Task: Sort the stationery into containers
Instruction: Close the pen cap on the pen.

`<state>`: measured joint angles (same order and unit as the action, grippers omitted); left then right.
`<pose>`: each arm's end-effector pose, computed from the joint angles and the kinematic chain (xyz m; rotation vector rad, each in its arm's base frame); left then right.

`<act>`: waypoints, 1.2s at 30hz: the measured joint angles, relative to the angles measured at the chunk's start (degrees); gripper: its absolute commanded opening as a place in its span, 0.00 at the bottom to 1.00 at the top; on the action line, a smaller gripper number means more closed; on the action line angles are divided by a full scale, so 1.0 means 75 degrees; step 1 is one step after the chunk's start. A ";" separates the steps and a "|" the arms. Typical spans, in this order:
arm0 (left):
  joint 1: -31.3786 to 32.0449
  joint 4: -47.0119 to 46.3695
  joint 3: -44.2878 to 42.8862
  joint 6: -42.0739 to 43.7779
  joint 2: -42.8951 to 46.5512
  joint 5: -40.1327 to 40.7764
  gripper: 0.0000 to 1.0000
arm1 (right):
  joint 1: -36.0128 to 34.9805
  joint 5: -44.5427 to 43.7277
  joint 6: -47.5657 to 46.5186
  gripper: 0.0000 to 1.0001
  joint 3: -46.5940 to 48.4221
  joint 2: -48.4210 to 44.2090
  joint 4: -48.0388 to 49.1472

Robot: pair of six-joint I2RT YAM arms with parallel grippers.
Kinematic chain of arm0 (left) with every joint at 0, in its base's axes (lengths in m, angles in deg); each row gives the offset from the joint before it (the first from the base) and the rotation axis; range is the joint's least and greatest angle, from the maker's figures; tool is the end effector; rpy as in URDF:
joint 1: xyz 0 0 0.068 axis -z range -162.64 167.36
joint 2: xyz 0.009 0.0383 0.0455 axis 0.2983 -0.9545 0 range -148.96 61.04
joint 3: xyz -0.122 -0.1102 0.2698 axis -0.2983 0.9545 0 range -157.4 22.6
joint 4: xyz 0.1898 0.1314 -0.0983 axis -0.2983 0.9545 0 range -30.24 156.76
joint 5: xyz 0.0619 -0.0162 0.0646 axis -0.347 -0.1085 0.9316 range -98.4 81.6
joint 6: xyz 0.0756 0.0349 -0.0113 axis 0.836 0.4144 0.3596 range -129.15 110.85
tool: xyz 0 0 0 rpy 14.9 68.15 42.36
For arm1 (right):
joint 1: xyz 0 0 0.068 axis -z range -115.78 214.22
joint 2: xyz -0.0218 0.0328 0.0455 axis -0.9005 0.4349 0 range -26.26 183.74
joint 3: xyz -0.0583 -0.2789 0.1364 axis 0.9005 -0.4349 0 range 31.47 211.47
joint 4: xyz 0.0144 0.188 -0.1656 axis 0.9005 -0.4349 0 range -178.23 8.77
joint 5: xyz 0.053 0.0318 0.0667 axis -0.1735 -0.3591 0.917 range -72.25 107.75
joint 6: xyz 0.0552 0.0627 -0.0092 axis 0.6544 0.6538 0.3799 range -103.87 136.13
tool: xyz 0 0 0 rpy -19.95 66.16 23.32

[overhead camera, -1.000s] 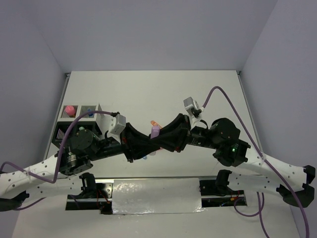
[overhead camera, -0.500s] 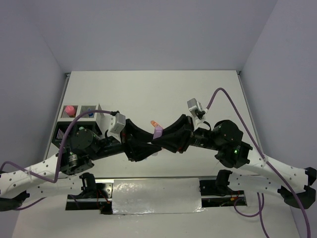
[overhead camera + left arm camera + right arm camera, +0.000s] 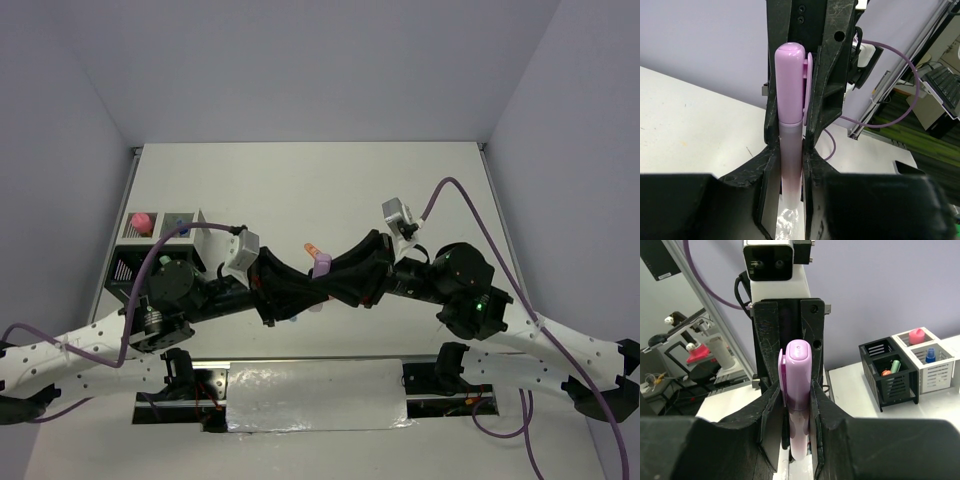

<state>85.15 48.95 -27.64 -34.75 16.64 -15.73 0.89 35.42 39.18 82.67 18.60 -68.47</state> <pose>0.0544 -0.1581 0.4547 0.6287 1.2884 -1.4585 0.0534 0.1560 0.4636 -0.7526 1.1837 1.4727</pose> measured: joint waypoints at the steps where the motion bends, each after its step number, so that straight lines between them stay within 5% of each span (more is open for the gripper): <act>1: 0.0000 0.0000 0.0012 -0.0003 -0.0003 -0.0012 0.26 | 0.0000 0.0006 -0.0017 0.00 0.0000 0.0006 -0.0015; 4: 0.0000 -0.0052 0.0020 -0.0020 -0.0006 -0.0079 0.25 | 0.0003 0.0006 -0.0026 0.00 0.0003 0.0015 0.0012; 6: 0.0000 -0.0114 0.0050 -0.0023 -0.0020 -0.0114 0.01 | 0.0003 0.0003 -0.0032 0.00 0.0015 0.0015 0.0006; 9: -0.0006 -0.0137 0.0055 -0.0023 -0.0038 -0.0119 0.00 | 0.0003 -0.0003 -0.0055 0.00 0.0015 0.0015 0.0003; 12: -0.0006 -0.0192 0.0105 -0.0020 0.0000 -0.0111 0.00 | 0.0003 0.0003 -0.0061 0.30 0.0015 0.0015 0.0003; 13: -0.0006 -0.0227 0.0140 -0.0017 0.0038 -0.0102 0.00 | 0.0003 0.0012 -0.0058 0.50 0.0015 0.0015 0.0003; 16: -0.0006 -0.0277 0.0332 0.0006 0.0207 -0.0076 0.00 | 0.0000 0.0073 -0.0012 0.75 -0.0029 0.0012 0.0038; 18: -0.0006 -0.0274 0.0437 0.0023 0.0312 -0.0082 0.00 | 0.0000 0.0125 -0.0023 0.82 -0.0029 0.0015 0.0055; 31: -0.0006 -0.0399 0.0670 0.0169 0.0373 -0.0455 0.00 | 0.0000 -0.0501 -0.0434 0.87 0.0361 -0.0096 -0.0612; 36: -0.0006 -0.0408 0.0714 0.0169 0.0306 -0.0533 0.00 | 0.0000 -0.0455 -0.0606 0.69 0.0653 -0.0038 -0.0752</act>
<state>85.10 45.89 -22.28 -33.49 18.93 -19.73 0.89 32.01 34.63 87.56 18.32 -74.11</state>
